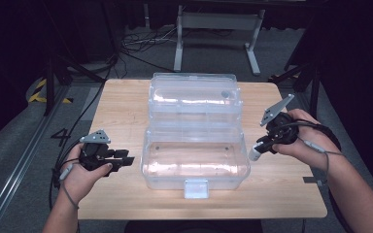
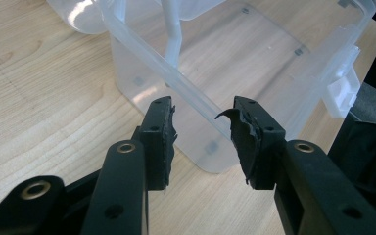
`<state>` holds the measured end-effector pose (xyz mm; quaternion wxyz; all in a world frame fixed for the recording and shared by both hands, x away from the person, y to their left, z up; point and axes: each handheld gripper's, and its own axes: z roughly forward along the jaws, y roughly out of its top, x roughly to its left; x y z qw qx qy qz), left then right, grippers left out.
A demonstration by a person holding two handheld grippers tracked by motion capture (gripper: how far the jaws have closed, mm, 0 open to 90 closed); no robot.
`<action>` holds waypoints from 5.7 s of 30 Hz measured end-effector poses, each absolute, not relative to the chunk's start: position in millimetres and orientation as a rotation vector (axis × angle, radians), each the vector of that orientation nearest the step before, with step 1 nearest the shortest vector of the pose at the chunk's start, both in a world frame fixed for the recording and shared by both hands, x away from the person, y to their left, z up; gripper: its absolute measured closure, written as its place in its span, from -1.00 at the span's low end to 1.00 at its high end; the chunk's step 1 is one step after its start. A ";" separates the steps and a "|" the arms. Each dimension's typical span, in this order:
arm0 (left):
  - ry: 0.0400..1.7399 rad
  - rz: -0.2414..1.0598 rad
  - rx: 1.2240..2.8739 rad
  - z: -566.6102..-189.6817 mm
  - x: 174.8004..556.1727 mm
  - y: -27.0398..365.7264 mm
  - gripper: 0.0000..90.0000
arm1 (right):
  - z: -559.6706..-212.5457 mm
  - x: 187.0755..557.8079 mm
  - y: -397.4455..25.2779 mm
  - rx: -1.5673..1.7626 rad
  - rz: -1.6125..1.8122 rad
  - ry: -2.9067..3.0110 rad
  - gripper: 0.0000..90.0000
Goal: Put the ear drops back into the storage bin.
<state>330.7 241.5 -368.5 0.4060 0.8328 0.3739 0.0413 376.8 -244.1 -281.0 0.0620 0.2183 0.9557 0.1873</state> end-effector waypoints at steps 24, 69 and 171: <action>0.947 0.102 2.099 -369.0 330.7 244.4 0.35 | -285.2 375.8 -208.8 0.428 0.537 2.962 0.59; 0.948 0.100 2.097 -369.1 330.2 245.1 0.37 | -356.7 384.7 -180.2 0.284 0.376 3.087 0.59; 0.923 0.083 2.032 -372.4 334.3 242.8 0.14 | -397.3 357.4 -151.7 0.206 0.360 3.198 0.72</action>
